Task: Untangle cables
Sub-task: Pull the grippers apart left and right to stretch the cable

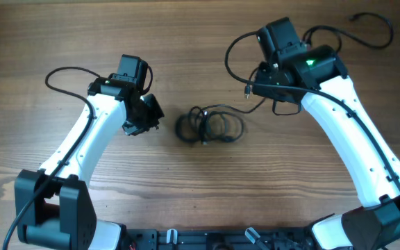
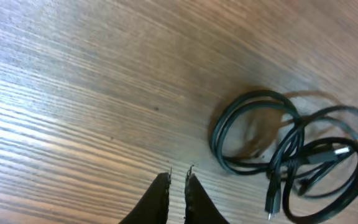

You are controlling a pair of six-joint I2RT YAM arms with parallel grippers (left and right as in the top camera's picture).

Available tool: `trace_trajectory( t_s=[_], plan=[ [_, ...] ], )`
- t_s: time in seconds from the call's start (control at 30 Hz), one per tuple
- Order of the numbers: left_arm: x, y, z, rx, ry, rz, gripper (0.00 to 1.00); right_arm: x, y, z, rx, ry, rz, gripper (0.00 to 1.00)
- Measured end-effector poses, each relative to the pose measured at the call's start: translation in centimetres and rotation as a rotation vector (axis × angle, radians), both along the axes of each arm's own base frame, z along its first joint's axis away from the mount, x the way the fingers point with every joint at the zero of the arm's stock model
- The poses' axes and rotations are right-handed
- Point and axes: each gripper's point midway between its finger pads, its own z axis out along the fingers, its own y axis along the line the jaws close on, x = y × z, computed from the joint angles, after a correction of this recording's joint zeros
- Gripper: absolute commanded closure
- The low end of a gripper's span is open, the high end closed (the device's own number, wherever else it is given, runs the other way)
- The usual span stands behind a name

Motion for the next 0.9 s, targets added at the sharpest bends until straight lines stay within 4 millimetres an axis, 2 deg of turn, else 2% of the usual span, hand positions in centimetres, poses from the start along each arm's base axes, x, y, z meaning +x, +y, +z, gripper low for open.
trace_trajectory(
  t_s=[0.1,0.13,0.2,0.23,0.3,0.37,0.47,0.57,0.6,0.63,0.7,0.8,0.9],
  plan=[
    [-0.3,-0.1,0.0,-0.007,0.009,-0.02,0.86,0.3,-0.5,0.4,0.021,0.001,0.003,0.96],
    [-0.4,-0.4,0.0,-0.019,0.012,-0.024,0.8,0.5,-0.3,0.9,0.032,-0.008,0.013,0.96],
    [-0.3,-2.0,0.4,-0.102,0.002,-0.082,0.27,1.1,0.9,3.2,0.1,-0.063,0.054,0.96],
    [-0.2,-3.0,0.7,-0.149,-0.011,-0.121,0.19,1.2,1.5,4.0,0.134,-0.083,0.069,0.96],
    [-0.2,-6.3,1.7,-0.28,-0.046,-0.226,0.19,1.4,3.0,6.1,0.226,-0.131,0.111,0.96],
    [-0.3,-7.9,2.2,-0.331,-0.069,-0.278,0.19,1.1,3.6,6.4,0.263,-0.126,0.13,0.96],
    [-0.2,-9.5,2.6,-0.357,-0.101,-0.332,0.28,0.8,4.2,6.5,0.291,-0.116,0.145,0.96],
    [-0.1,-9.8,2.0,-0.302,-0.105,-0.314,0.31,0.6,4.6,6.5,0.313,-0.108,0.157,0.96],
    [0.0,-9.8,1.7,-0.289,-0.098,-0.307,0.35,0.6,4.6,6.5,0.317,-0.107,0.159,0.96],
    [0.2,-9.9,1.1,-0.276,-0.091,-0.299,0.47,0.6,4.7,6.5,0.319,-0.105,0.16,0.96],
    [0.6,-10.0,-0.4,-0.255,-0.07,-0.276,0.61,0.6,4.7,6.5,0.32,-0.104,0.16,0.96],
    [0.9,-9.9,-1.9,-0.236,-0.043,-0.26,0.95,0.4,4.7,6.5,0.321,-0.099,0.161,0.96],
    [1.0,-9.9,-2.1,-0.231,-0.044,-0.263,0.96,0.4,4.6,6.4,0.315,-0.096,0.166,0.96]
  ],
)
